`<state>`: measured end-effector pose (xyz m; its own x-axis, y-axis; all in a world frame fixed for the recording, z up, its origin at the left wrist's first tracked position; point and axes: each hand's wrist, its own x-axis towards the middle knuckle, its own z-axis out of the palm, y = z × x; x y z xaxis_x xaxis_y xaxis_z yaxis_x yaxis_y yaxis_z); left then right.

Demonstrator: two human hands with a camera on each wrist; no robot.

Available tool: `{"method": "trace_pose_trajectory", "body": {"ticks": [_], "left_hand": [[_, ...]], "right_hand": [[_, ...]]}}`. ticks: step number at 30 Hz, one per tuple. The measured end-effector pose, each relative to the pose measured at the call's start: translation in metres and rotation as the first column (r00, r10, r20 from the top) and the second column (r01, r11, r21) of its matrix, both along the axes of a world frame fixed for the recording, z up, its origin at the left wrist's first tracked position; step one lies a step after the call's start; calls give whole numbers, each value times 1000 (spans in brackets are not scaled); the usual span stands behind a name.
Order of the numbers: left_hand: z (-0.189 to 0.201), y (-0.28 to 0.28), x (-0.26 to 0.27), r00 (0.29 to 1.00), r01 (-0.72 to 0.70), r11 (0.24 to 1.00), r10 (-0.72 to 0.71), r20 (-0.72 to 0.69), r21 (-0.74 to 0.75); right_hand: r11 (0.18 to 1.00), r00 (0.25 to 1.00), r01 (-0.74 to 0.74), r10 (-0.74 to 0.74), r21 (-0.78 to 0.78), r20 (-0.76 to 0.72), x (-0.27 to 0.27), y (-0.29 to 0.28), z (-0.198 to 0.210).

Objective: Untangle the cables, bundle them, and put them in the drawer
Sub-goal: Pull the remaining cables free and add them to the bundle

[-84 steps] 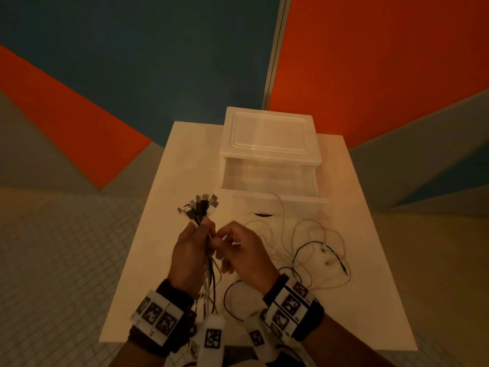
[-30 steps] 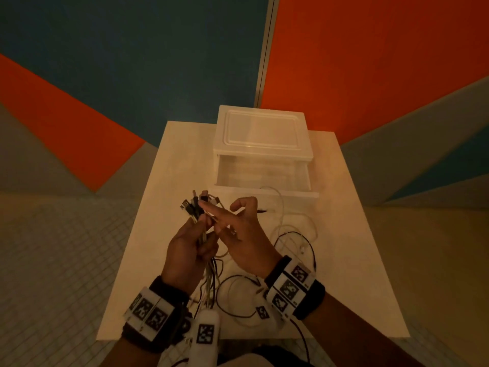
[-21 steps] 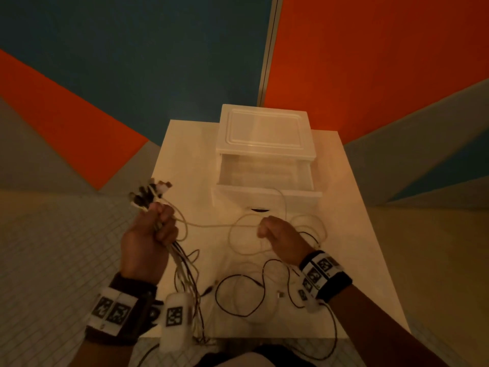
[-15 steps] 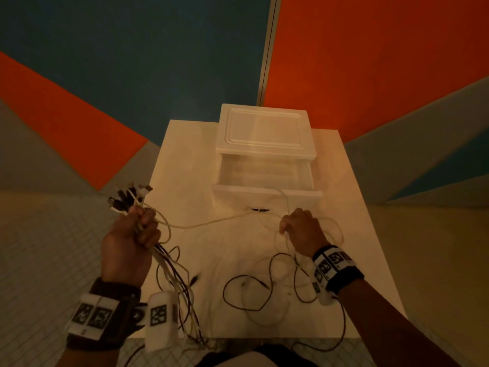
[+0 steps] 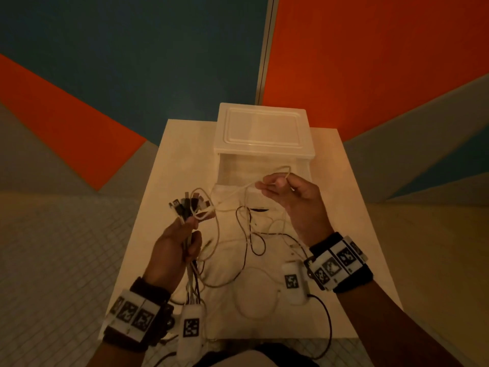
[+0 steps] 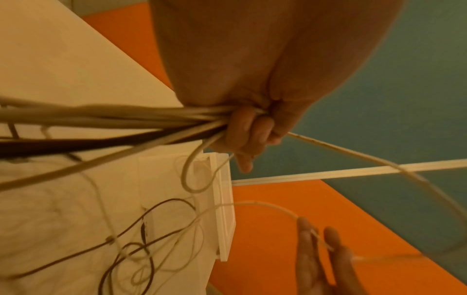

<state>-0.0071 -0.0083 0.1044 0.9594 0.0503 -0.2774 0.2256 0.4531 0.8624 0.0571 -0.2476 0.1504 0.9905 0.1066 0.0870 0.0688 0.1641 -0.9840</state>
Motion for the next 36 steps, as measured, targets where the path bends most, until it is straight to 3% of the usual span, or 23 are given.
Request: {"method": "trace_pose_trajectory", "body": {"ticks": [3,8,11,14,18,22,28,33,36], "left_hand": [[1,-13,-2,998,64,996,-64,-2,66],[10,-38,2,990,144,990,-144,6,5],[13,-41,4,988,151,988,-151,-4,7],[10,-35,6,982,184,981,-181,57,-58],[13,-27,7,980,192,966,-179,86,-173],[22,-16,7,979,194,958,-174,109,-211],[21,9,3,991,108,969,-88,98,-222],[20,5,-1,988,122,969,-99,116,-215],[18,7,-2,990,111,971,-88,111,-214]], "right_hand": [[991,991,-133,133,14,-26,-8,9,9],[946,947,-310,316,-94,53,-19,29,0],[938,944,-317,326,-139,45,-20,31,-8],[929,961,-277,270,-244,-62,-22,35,-32],[890,927,-359,305,-281,-219,-37,56,-72],[772,903,-430,384,-469,-196,-42,61,-98],[551,919,-292,387,-782,-71,-34,34,-129],[526,963,-100,263,-845,50,-29,23,-128],[593,972,-175,230,-786,-42,-28,17,-130]]}}
